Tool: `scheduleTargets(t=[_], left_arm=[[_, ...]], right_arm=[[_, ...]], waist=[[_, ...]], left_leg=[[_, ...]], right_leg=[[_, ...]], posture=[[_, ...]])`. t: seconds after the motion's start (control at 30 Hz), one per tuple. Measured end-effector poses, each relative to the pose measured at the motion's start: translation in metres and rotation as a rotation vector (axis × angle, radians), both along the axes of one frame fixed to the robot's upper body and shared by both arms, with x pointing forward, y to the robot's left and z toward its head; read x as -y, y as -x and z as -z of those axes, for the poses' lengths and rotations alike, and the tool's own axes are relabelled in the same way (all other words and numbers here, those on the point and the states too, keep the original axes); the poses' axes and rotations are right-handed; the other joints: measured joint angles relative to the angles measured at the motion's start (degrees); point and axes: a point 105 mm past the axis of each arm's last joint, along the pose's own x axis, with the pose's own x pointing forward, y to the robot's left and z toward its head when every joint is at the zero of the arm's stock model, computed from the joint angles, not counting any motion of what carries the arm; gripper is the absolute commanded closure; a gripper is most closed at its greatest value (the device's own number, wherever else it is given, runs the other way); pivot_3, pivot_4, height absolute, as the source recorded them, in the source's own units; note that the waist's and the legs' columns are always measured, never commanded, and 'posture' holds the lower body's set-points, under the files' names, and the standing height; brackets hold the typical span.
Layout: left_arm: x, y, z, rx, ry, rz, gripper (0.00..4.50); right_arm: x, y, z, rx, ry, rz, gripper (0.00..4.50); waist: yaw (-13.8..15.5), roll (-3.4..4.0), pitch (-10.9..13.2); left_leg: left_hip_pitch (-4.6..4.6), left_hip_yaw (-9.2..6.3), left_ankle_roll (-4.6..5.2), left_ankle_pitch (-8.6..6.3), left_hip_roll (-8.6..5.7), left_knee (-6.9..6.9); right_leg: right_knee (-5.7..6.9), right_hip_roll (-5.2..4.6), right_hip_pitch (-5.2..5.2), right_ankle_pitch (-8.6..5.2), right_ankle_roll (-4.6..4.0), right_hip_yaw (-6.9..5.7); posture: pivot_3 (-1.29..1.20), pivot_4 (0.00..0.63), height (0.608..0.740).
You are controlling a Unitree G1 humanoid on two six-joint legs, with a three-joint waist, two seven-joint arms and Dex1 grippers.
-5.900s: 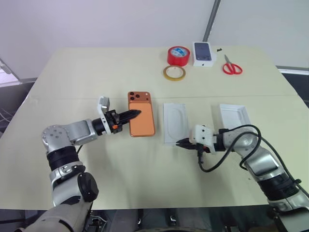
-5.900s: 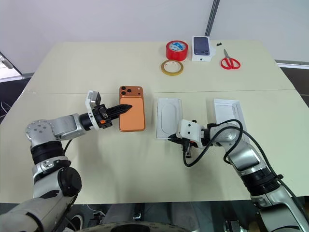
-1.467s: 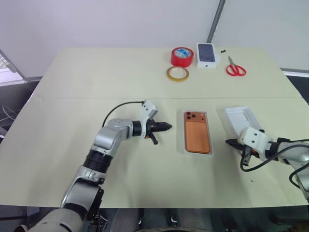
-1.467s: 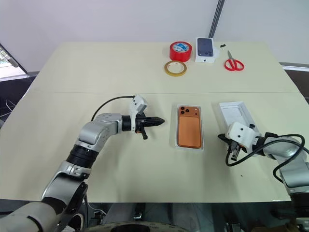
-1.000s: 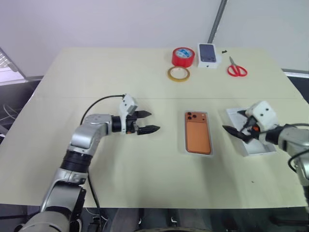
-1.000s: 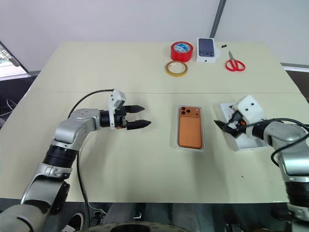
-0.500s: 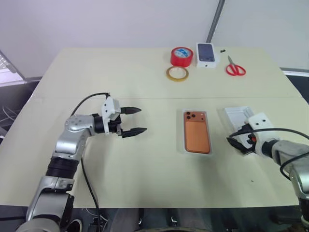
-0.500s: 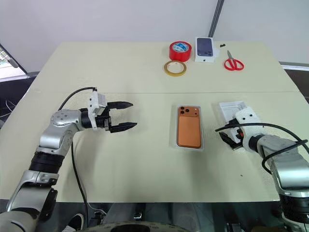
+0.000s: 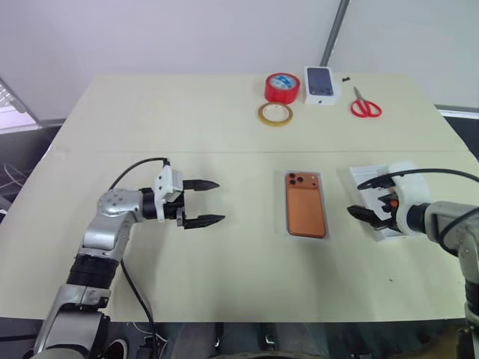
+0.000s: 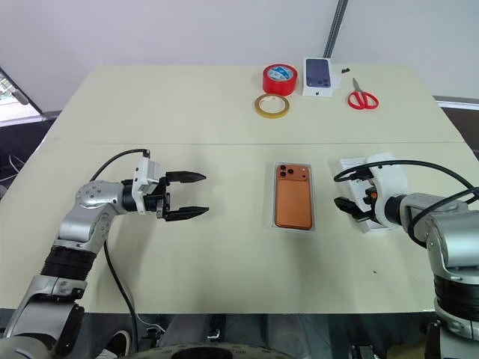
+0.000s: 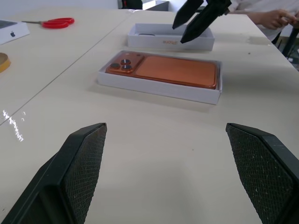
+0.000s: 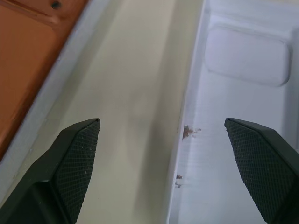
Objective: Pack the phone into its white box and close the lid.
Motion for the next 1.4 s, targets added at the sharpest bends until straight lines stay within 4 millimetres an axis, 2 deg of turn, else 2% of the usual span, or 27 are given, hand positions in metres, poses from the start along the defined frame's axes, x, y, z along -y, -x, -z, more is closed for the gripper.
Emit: scheduleTargets(t=[0.3,0.87,1.03,1.13,1.33,1.37,1.4], left_arm=[[0.004,0.006,0.000,0.017,0.000,0.019,0.21],[0.014,0.012,0.006,0.007,0.015,0.032,0.21],[0.018,0.011,0.007,-0.012,0.026,0.021,0.21],[0.019,0.010,0.007,-0.016,0.029,0.012,0.21],[0.020,0.012,0.006,-0.021,0.031,0.004,0.21],[0.020,0.012,0.006,-0.022,0.033,0.001,0.21],[0.020,0.011,0.006,-0.021,0.034,-0.001,0.21]], right_arm=[[-0.002,-0.009,0.006,-0.108,0.005,-0.027,0.03],[-0.004,-0.020,-0.001,-0.174,0.017,0.010,0.03],[-0.003,-0.019,0.007,-0.205,0.022,0.010,0.03],[-0.003,-0.020,0.007,-0.201,0.022,0.010,0.76],[0.002,-0.022,0.008,-0.190,0.043,0.028,3.92],[0.002,-0.023,0.007,-0.186,0.044,0.027,4.36],[0.001,-0.023,0.008,-0.184,0.046,0.024,4.43]], waist=[[-0.3,0.01,0.0],[-0.3,0.01,0.0],[-0.3,0.01,0.0],[-0.3,0.01,0.0],[-0.5,0.01,0.0],[-0.6,0.01,0.0],[-0.6,0.01,0.0]], left_leg=[[-0.01,0.02,0.00,0.00,0.00,0.00],[-0.02,0.01,0.00,0.00,0.01,-0.01],[-0.03,0.01,0.00,0.00,0.01,-0.01],[-0.03,0.01,0.00,0.00,0.01,-0.01],[-0.02,0.01,0.00,0.00,0.01,-0.02],[-0.02,0.01,0.00,0.00,0.01,-0.01],[-0.02,0.01,0.00,0.00,0.01,-0.01]], right_leg=[[-0.01,-0.01,-0.02,0.00,0.00,0.00],[0.00,-0.02,-0.05,0.00,0.00,0.00],[0.00,-0.02,-0.05,0.00,0.00,0.00],[0.00,-0.02,-0.05,0.00,0.00,0.00],[0.00,-0.02,-0.05,0.00,0.00,0.00],[0.00,-0.02,-0.05,0.00,0.00,0.00],[0.00,-0.02,-0.05,0.00,0.00,0.00]], posture=[[0.00,0.150,0.740],[0.00,0.150,0.740],[0.00,0.150,0.740],[0.00,0.150,0.740],[0.00,0.150,0.740],[0.00,0.150,0.740],[0.00,0.150,0.740]])
